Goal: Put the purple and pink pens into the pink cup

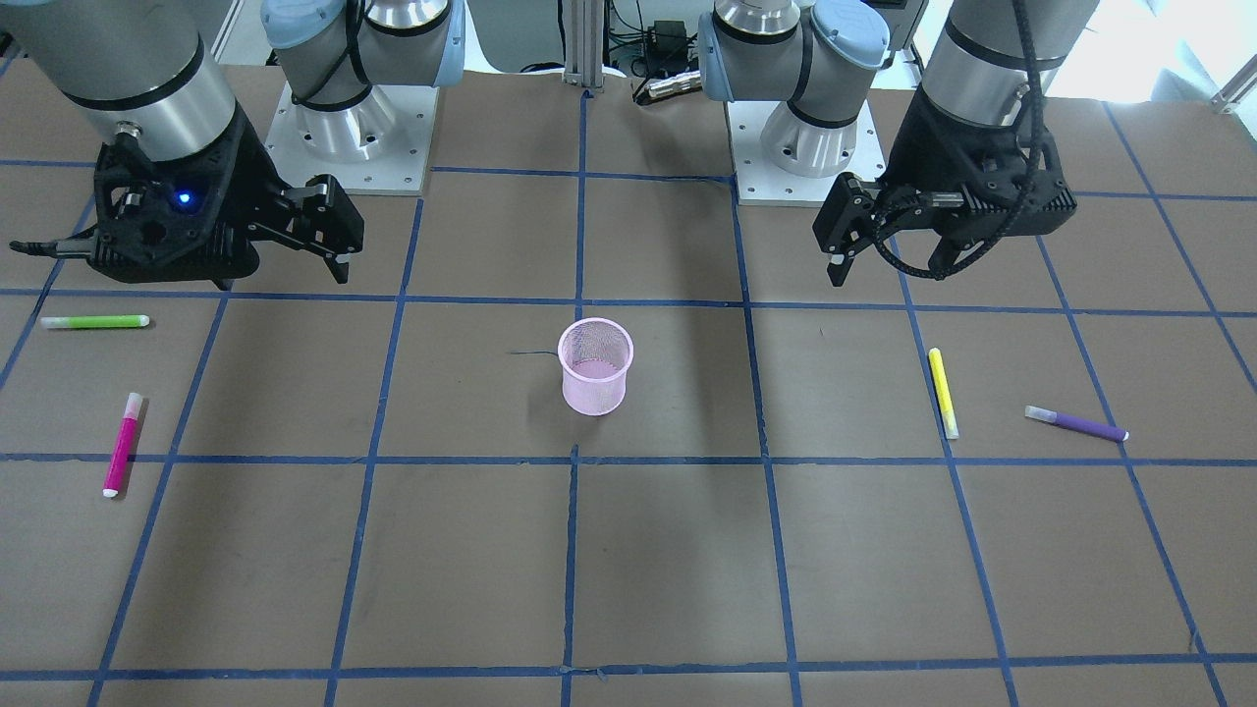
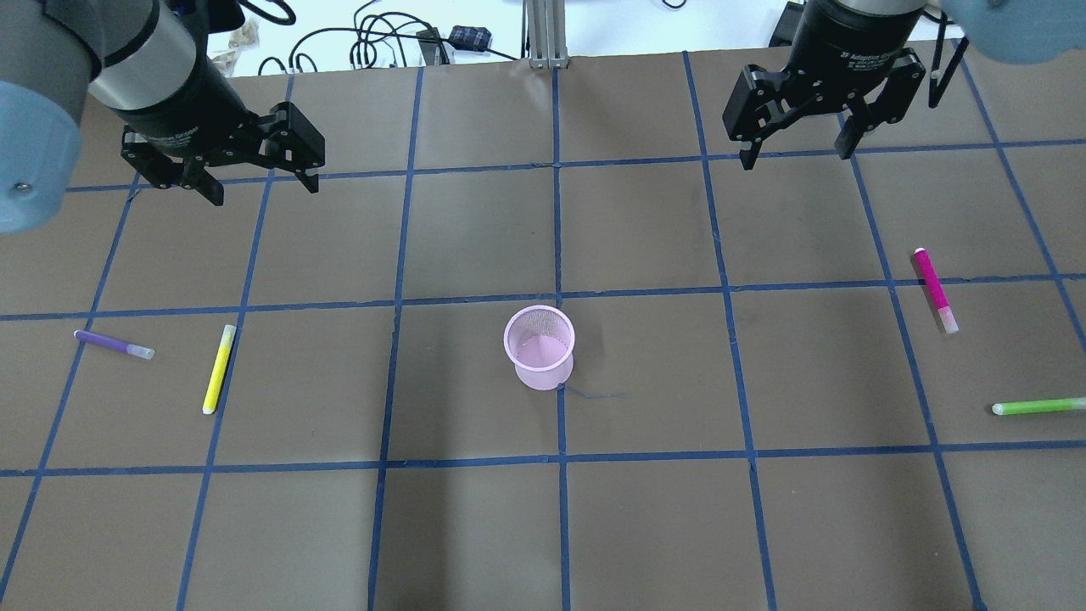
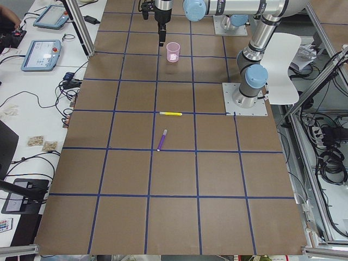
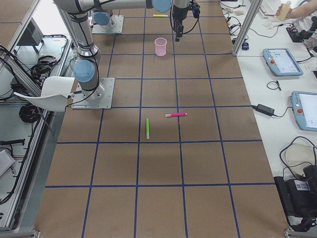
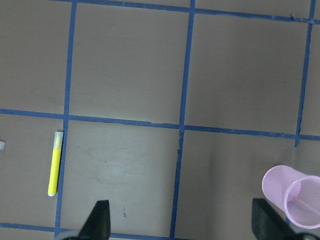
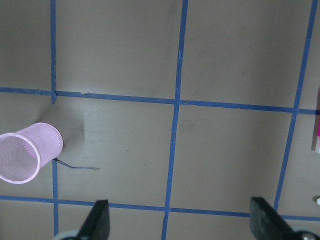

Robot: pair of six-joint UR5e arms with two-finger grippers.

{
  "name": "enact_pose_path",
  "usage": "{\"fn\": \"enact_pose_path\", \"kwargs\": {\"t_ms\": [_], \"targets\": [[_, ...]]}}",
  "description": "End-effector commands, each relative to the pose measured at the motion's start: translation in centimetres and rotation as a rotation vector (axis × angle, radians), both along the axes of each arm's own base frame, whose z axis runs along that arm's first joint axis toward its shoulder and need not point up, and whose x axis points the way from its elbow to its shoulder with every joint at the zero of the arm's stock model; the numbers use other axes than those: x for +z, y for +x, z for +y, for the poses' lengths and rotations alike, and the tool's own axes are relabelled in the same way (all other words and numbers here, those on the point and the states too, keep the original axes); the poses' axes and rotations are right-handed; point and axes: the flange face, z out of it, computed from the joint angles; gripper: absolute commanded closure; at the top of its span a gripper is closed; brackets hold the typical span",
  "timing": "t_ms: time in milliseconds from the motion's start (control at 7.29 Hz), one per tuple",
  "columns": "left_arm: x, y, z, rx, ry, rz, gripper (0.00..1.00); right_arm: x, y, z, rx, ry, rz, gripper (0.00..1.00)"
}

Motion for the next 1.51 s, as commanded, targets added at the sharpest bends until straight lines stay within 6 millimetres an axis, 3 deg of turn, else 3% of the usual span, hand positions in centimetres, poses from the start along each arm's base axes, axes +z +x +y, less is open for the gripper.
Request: {"fn": "enact_pose_path", "kwargs": {"t_ms": [0, 137, 275, 412, 549, 686, 961, 1235, 1373], "targets": [[0.5, 0.0, 0.7, -0.001, -0.001, -0.003, 0.0, -0.4, -0.5, -0.5, -0.002, 0.004, -0.002, 0.0], [-0.1, 0.0, 0.8, 0.001, 0.007, 0.0, 0.0, -0.5, -1.0, -0.8, -0.011, -0.005, -0.002, 0.0], [-0.3, 0.8, 0.6, 0.012, 0.004, 0.001, 0.0, -2.4, -2.7, -2.6, -0.039, 0.014, -0.004, 0.0], [-0.4, 1.2, 0.4, 0.025, 0.006, 0.006, 0.0, -6.4, -7.2, -5.7, -0.108, 0.043, 0.01, 0.0], [-0.8, 1.4, 0.3, 0.038, 0.016, 0.005, 0.0, -9.9, -12.7, -7.3, -0.133, 0.055, 0.001, 0.0], [-2.2, 2.9, -0.5, 0.059, 0.038, 0.011, 0.0, -12.2, -15.7, -7.3, -0.109, 0.046, -0.005, 0.0], [-3.8, 7.3, -0.5, 0.157, 0.061, 0.01, 0.0, -18.6, -19.0, -7.0, -0.059, -0.006, 0.066, 0.0], [-7.7, 13.9, 0.2, 0.331, 0.133, 0.028, 0.0, -22.8, -23.6, -6.2, 0.063, -0.028, 0.071, 0.0], [-8.7, 17.2, 0.1, 0.457, 0.13, 0.037, 0.0, -25.0, -27.2, -6.3, 0.075, -0.02, 0.063, 0.0]]}}
